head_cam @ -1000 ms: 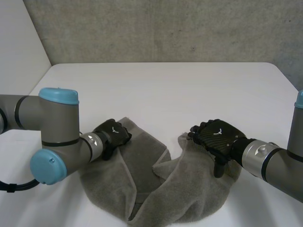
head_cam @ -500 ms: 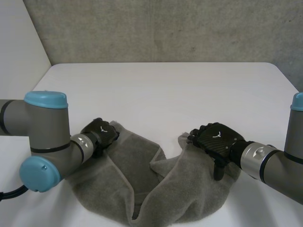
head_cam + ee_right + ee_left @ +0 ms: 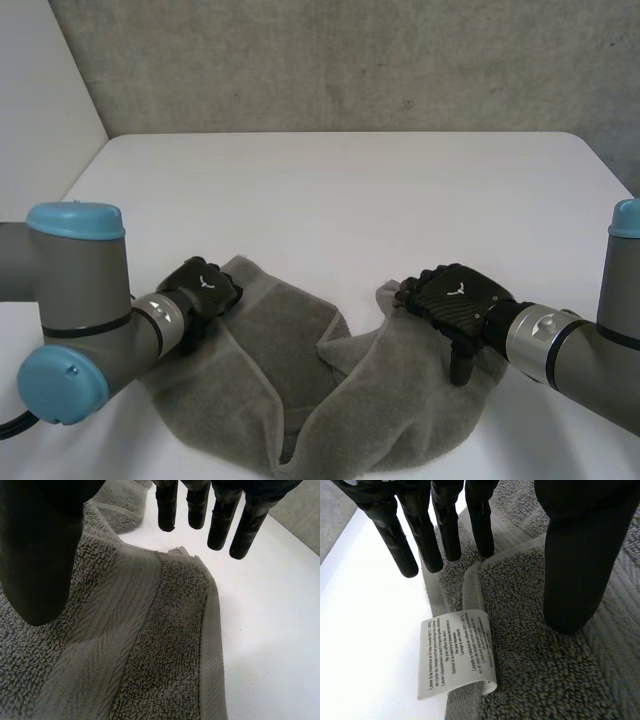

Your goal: Fold the towel.

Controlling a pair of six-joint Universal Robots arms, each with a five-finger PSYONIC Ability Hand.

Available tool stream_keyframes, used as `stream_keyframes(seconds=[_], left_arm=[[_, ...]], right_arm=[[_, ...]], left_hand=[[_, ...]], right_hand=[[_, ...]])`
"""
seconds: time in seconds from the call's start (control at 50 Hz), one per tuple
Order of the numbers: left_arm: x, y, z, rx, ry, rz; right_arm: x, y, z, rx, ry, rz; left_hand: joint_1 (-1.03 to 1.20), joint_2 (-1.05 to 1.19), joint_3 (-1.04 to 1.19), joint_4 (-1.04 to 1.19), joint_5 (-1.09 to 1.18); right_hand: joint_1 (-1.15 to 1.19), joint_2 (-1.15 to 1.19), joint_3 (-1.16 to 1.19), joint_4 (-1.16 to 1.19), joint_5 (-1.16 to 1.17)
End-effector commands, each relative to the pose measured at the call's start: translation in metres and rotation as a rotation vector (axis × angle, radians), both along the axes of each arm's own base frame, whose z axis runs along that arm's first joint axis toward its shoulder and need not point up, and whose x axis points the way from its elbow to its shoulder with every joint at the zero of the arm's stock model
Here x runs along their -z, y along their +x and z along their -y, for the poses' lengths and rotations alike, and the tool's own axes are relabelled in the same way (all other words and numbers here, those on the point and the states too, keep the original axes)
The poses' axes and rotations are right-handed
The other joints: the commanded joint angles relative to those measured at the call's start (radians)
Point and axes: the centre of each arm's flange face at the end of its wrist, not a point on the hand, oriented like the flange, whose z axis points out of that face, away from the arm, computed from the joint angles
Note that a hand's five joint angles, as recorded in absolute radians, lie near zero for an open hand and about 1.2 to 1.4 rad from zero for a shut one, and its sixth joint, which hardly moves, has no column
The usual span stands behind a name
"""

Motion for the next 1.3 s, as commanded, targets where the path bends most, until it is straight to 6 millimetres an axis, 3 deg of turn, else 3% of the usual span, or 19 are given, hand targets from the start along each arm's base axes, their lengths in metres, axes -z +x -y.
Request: stream_keyframes(seconds=[0.02,0.12,0.42,0.7,0.92,0.96,0.98,1.0,1.02,1.08,1.12,1.14,1.16,1.18,1.22,1.24,1.26,1.28,1.3], left_arm=[[0.005,0.0,0.001,-0.002,0.003,0.005],[-0.001,0.001,0.001,-0.007,-0.017,-0.002],[-0.051,0.012,-0.012,-0.029,-0.129,-0.068],[-0.062,0.032,-0.021,-0.101,-0.141,-0.162],[-0.069,0.038,-0.027,-0.121,-0.161,-0.243],[-0.07,0.04,-0.025,-0.135,-0.161,-0.265],[-0.071,0.041,-0.023,-0.153,-0.158,-0.286],[-0.074,0.043,-0.019,-0.168,-0.161,-0.305],[-0.074,0.043,-0.019,-0.168,-0.161,-0.306],[-0.084,0.043,-0.005,-0.184,-0.192,-0.354],[-0.095,0.041,0.004,-0.18,-0.229,-0.386],[-0.109,0.037,0.014,-0.175,-0.269,-0.428],[-0.125,0.032,0.025,-0.166,-0.309,-0.479],[-0.125,0.032,0.025,-0.165,-0.309,-0.48],[-0.181,0.023,0.05,-0.159,-0.448,-0.648],[-0.181,0.023,0.05,-0.159,-0.449,-0.649],[-0.214,0.019,0.058,-0.158,-0.518,-0.779],[-0.214,0.019,0.058,-0.158,-0.519,-0.78],[-0.246,0.02,0.064,-0.17,-0.59,-0.923]], right_arm=[[0.0,0.0,0.0,0.0,0.0,0.0],[-0.001,0.0,0.0,-0.001,-0.003,0.002],[-0.04,0.008,0.022,0.044,-0.1,0.11],[-0.031,0.028,0.023,-0.097,0.013,0.061],[0.006,0.041,0.015,-0.195,0.199,-0.068],[0.01,0.041,0.016,-0.215,0.187,-0.098],[0.01,0.041,0.016,-0.215,0.186,-0.098],[0.007,0.042,0.019,-0.216,0.162,-0.099],[0.007,0.042,0.019,-0.216,0.162,-0.099],[-0.016,0.051,0.032,-0.203,0.06,-0.064],[-0.062,0.062,0.053,-0.163,-0.109,0.035],[-0.062,0.062,0.053,-0.162,-0.11,0.035],[-0.095,0.067,0.067,-0.125,-0.23,0.119],[-0.095,0.067,0.067,-0.125,-0.231,0.12],[-0.171,0.074,0.086,-0.056,-0.482,0.365],[-0.171,0.074,0.086,-0.056,-0.483,0.366],[-0.208,0.071,0.092,-0.028,-0.599,0.493],[-0.238,0.066,0.091,-0.011,-0.691,0.613],[-0.239,0.066,0.091,-0.011,-0.691,0.614]], left_hand=[[0.313,0.311,0.31,0.316,0.315],[0.89,0.888,0.887,0.893,0.892],[0.891,0.889,0.888,0.894,0.893],[0.891,0.889,0.888,0.894,0.893],[0.891,0.889,0.888,0.894,0.893],[0.891,0.889,0.888,0.894,0.893],[0.891,0.889,0.888,0.894,0.893],[0.891,0.889,0.888,0.894,0.893],[0.891,0.889,0.888,0.894,0.893],[0.891,0.889,0.888,0.894,0.893],[0.891,0.889,0.888,0.894,0.893],[0.891,0.889,0.888,0.894,0.893],[0.891,0.889,0.888,0.894,0.893],[0.891,0.889,0.888,0.894,0.893],[0.891,0.889,0.888,0.894,0.893],[0.891,0.889,0.888,0.894,0.893],[0.891,0.889,0.888,0.894,0.893],[0.891,0.889,0.888,0.894,0.893],[0.891,0.889,0.888,0.894,0.893]], right_hand=[[-0.065,-0.065,-0.067,-0.086,-0.059],[-0.065,-0.065,-0.067,-0.086,-0.059],[-0.065,-0.065,-0.067,-0.086,-0.059],[-0.034,-0.034,-0.037,-0.056,-0.028],[0.245,0.245,0.242,0.223,0.251],[0.694,0.694,0.691,0.672,0.7],[0.697,0.697,0.694,0.675,0.703],[1.066,1.066,1.064,1.045,1.072],[1.07,1.07,1.067,1.048,1.075],[1.157,1.157,1.154,1.135,1.163],[1.157,1.157,1.154,1.135,1.163],[1.157,1.157,1.154,1.135,1.163],[1.157,1.157,1.154,1.135,1.163],[1.157,1.157,1.154,1.135,1.163],[1.157,1.157,1.154,1.135,1.163],[1.157,1.157,1.154,1.135,1.163],[1.157,1.157,1.154,1.135,1.163],[1.157,1.157,1.154,1.135,1.163],[1.157,1.157,1.154,1.135,1.163]])
